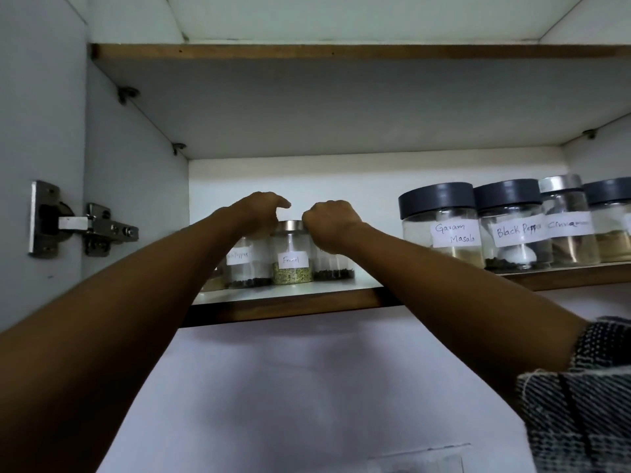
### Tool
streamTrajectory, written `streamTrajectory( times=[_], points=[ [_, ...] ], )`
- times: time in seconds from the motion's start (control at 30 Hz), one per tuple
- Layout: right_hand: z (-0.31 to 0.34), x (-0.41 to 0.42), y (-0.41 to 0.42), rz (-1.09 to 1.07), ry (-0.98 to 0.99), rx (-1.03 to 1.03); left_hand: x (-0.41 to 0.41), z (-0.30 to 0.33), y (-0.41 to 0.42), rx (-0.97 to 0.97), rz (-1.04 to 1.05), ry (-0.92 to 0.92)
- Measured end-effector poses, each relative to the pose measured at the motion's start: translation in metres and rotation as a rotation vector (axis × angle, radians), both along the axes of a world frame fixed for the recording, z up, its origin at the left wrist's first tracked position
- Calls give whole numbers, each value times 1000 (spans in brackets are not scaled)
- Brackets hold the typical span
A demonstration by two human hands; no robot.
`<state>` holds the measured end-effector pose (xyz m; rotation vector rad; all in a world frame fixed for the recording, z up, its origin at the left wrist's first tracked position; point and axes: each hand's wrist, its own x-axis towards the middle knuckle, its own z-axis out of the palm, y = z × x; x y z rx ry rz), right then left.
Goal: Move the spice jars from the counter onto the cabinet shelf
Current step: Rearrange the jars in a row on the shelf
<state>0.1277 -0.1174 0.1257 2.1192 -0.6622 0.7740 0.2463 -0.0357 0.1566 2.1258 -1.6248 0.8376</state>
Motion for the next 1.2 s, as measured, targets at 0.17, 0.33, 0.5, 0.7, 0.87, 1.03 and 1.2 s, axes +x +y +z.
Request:
streamTrajectory(
  times=[0.17,0.33,0.5,0.7,0.87,1.03,1.2],
  points=[
    [23,-32,34,52,62,34,-36,8,25,-60,-133,-98],
    [52,-88,64,20,25,109,-80,19,50,-74,-241,-98],
    [66,-145,79,-85,-12,232,-119,20,62,-60,-336,-68],
    [57,-201,78,-258,29,337,-165,7,55,-8,-404,-43],
    [51,-232,60,-377,96,391,-202,-3,40,58,-371,-42],
    [43,-249,30,-316,143,447,-223,-4,18,120,-283,-83],
    [32,-260,3,-114,101,368,-234,-5,2,49,-216,-50]
  ],
)
